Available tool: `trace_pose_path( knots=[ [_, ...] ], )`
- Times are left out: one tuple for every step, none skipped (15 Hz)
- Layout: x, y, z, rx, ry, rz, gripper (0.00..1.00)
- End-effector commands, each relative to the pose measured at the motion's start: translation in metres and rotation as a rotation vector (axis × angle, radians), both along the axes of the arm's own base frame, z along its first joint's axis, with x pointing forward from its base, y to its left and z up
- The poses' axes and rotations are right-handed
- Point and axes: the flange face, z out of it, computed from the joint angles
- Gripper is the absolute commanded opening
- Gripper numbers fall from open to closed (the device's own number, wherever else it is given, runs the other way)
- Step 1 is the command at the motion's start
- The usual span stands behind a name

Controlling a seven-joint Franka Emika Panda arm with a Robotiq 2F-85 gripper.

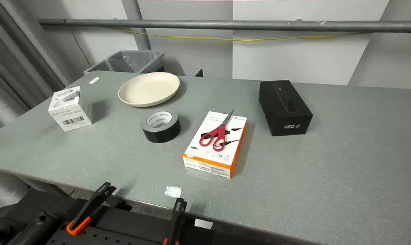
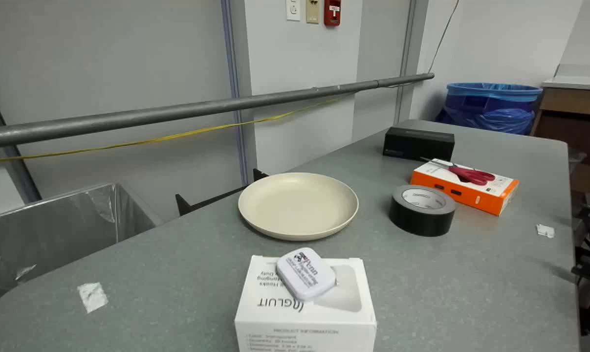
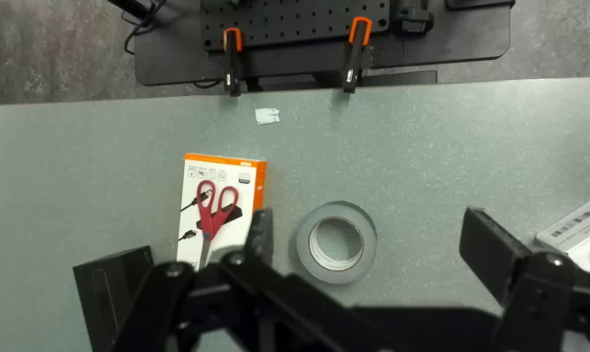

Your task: Put the black masking tape on the white plate

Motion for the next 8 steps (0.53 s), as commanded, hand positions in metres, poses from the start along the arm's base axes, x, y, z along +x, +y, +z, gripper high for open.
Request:
trace_pose_path(
  knots=[
    [0.0, 0.0, 0.0, 0.0, 0.001, 0.0, 1.0],
    [0.0, 0.0, 0.0, 0.0, 0.001, 0.0, 1.0],
    [0.0, 0.0, 0.0, 0.0, 0.001, 0.0, 1.0],
    [0.0, 0.0, 0.0, 0.0, 0.001, 0.0, 1.0],
    [-0.001, 0.001, 0.0, 0.006, -0.016, 0.006, 1.0],
    [0.0, 0.001, -0.01, -0.001, -0.021, 0.014, 1.0],
    [0.002, -0.001, -0.023, -0.014, -0.034, 0.0, 1.0],
    [0.004, -0.003, -0.042, -0.003, -0.035, -0.006, 1.0]
  ],
)
